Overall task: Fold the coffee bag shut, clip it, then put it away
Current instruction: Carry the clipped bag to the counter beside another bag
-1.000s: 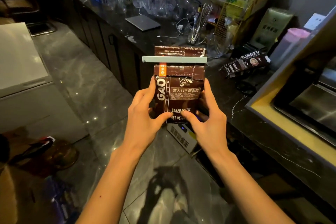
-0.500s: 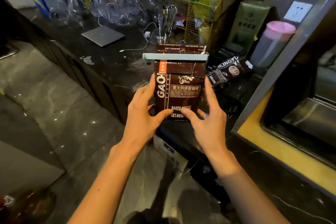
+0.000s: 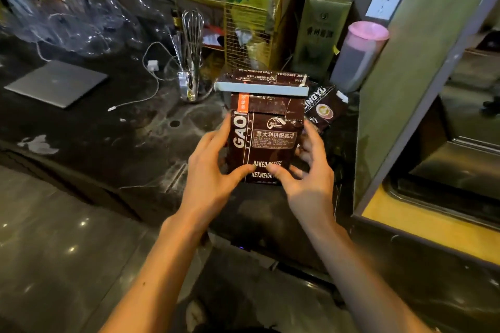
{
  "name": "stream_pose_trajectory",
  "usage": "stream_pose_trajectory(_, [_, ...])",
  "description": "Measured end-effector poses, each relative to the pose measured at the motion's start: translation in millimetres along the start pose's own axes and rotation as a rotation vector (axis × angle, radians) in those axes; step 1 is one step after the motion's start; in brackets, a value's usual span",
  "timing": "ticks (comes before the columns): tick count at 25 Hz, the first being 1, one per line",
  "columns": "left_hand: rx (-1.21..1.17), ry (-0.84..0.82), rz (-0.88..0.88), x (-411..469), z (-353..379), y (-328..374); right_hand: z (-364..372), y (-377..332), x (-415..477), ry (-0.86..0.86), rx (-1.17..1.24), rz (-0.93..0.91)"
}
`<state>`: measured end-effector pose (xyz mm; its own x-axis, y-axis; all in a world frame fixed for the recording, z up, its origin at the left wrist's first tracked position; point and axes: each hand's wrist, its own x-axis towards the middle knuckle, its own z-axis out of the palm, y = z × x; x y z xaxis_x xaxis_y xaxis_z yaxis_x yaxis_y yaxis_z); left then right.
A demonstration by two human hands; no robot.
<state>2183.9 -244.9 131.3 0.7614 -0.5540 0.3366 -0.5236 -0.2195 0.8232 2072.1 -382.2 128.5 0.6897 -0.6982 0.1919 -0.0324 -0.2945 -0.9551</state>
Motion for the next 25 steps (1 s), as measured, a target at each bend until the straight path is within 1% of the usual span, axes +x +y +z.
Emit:
stream_pose_trajectory(4, [-0.048, -0.123, 0.067, 38, -19, -35, 40, -5, 11, 0.112, -0.022, 0.078])
stream_pose_trajectory(7, [-0.154, -0.25, 0.035, 59, -12, -48, 45, 2, 18, 0.206, -0.038, 0.126])
stream_pose_trajectory(10, [-0.173, -0.337, 0.035, 75, 6, -52, 36, 13, 26, 0.264, -0.051, 0.151])
stream_pose_trajectory(13, [-0.157, -0.364, 0.038, 89, 30, -49, 22, 30, 40, 0.281, -0.058, 0.165])
stream_pose_trajectory(15, [-0.143, -0.377, 0.023, 95, 47, -49, 9, 42, 49, 0.288, -0.111, 0.177])
stream_pose_trajectory(17, [-0.179, -0.382, -0.035, 101, 66, -51, -4, 55, 59, 0.278, -0.154, 0.207])
stream_pose_trajectory(20, [-0.225, -0.378, -0.128, 108, 88, -59, -13, 76, 70, 0.258, -0.15, 0.248])
stream_pose_trajectory(25, [-0.218, -0.465, -0.191, 128, 110, -85, -12, 99, 86, 0.241, -0.162, 0.311])
